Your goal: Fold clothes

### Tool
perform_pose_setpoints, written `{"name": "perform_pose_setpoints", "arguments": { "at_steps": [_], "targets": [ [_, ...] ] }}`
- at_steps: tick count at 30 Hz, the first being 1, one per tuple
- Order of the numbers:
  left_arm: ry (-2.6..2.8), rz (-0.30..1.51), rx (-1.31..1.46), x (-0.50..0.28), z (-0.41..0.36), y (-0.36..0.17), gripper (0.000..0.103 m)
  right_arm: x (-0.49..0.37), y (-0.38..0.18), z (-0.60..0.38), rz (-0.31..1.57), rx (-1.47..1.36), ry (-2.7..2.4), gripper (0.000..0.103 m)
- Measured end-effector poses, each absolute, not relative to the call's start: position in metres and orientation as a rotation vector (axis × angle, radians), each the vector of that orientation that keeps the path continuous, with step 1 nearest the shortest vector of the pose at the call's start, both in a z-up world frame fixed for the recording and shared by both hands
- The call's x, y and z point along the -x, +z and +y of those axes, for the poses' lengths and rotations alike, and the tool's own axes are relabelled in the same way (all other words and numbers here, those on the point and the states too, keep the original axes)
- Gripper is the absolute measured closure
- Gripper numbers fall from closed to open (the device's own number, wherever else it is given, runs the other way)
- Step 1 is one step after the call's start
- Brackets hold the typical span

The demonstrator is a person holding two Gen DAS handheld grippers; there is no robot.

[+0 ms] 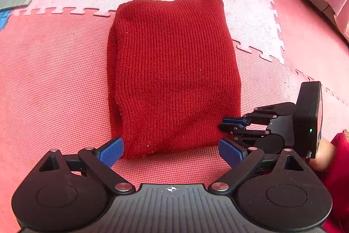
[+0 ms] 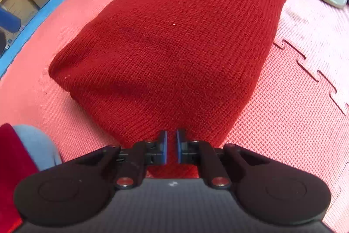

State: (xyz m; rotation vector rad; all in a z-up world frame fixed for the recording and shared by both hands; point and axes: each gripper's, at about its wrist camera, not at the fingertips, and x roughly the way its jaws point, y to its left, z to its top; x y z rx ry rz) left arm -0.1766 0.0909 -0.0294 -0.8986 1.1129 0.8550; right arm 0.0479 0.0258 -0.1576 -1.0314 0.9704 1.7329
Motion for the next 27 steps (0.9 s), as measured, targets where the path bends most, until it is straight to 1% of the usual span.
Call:
{"name": "perform_pose_setpoints", "arguments": {
  "at_steps": [4,9,12,14,16,18,19,25,27],
  "targets": [
    [0.862,1.105,0.903,0.178,0.094,-0.029,0.008,-0.047,-0.147,0.021,1.015,1.073,1.746,0.094],
    [0.872,1.101,0.906,0.18,0.092,-0.028,0.008,-0.049,-0.155,0.013,1.036,1.104,1.736,0.094],
    [0.867,1.099,0.895,0.183,0.089,-0.019,0.008,-0.037,-0.144,0.017,1.012,1.196,1.775,0.094],
    [0.862,1.094,0.885,0.187,0.086,-0.012,0.008,-0.032,-0.127,0.018,0.981,1.125,1.866,0.094],
    [0.855,1.088,0.877,0.191,0.084,-0.004,0.008,-0.03,-0.111,0.023,0.982,0.951,1.958,0.093],
    [0.847,1.073,0.876,0.197,0.082,0.004,0.008,-0.026,-0.106,0.036,0.998,0.795,2.022,0.091],
    [0.85,1.061,0.876,0.201,0.082,0.009,0.008,-0.021,-0.108,0.044,1.003,0.762,2.039,0.089],
    [0.883,1.01,0.89,0.216,0.085,0.024,0.008,0.036,-0.138,0.086,0.934,0.731,2.114,0.088],
    [0.872,1.012,0.9,0.215,0.086,0.02,0.008,0.052,-0.146,0.094,0.93,0.779,2.12,0.088]
  ]
}}
